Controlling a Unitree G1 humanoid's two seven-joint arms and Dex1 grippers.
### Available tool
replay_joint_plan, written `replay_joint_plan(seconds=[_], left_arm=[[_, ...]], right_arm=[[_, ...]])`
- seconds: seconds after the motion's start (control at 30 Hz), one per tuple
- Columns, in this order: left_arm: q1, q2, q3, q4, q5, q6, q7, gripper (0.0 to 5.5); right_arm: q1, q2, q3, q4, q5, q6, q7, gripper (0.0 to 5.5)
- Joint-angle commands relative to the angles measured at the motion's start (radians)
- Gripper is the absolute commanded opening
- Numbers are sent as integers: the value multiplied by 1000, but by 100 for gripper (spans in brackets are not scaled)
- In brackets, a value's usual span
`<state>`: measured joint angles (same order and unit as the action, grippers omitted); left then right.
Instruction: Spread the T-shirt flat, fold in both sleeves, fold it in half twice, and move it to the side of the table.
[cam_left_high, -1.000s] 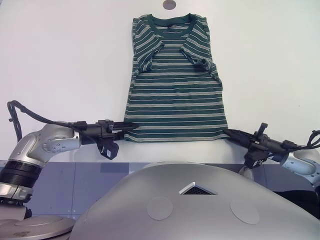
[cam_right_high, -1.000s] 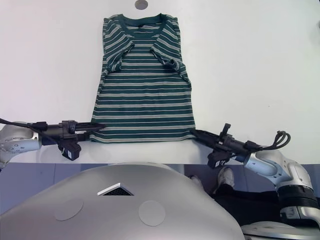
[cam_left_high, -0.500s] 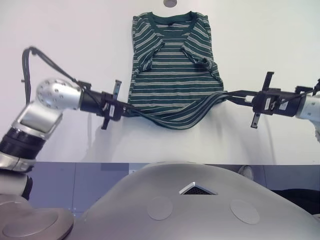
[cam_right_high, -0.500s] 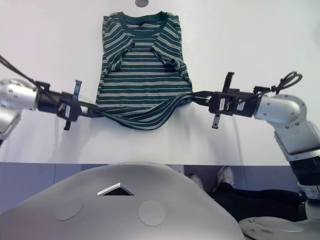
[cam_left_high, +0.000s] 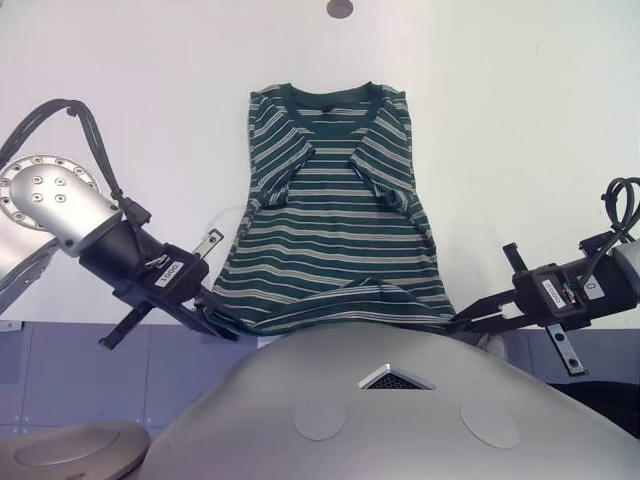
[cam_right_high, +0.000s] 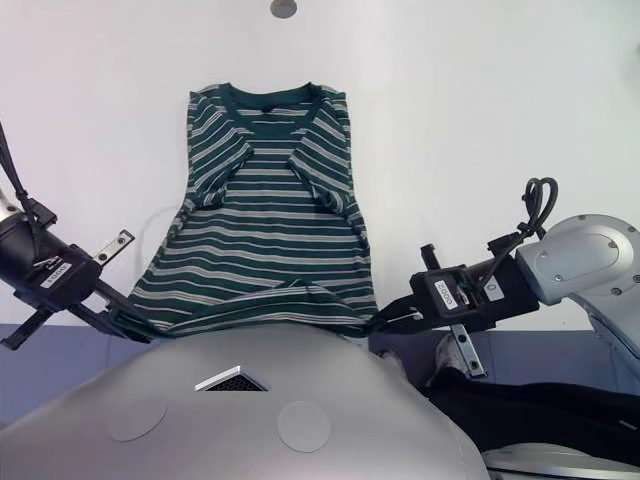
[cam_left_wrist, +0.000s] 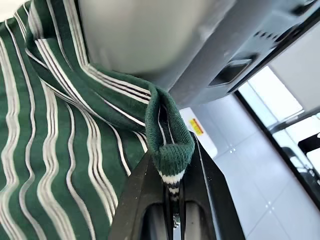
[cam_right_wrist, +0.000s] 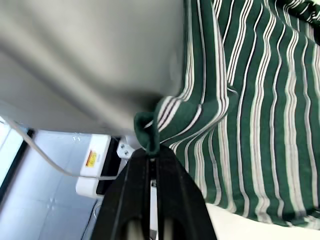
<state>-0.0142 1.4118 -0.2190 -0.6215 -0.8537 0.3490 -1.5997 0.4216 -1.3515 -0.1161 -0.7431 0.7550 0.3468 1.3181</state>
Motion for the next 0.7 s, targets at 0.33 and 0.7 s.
replay_joint_plan(seconds=[0.33, 0.7], left_arm=[[-801, -593, -290, 1049, 516, 38, 29, 3], [-948, -828, -210, 1615, 836, -282, 355, 3]], right_arm=[[-946, 499, 311, 955, -304, 58, -94, 0], [-1121, 831, 402, 1519, -664, -270, -301, 0]])
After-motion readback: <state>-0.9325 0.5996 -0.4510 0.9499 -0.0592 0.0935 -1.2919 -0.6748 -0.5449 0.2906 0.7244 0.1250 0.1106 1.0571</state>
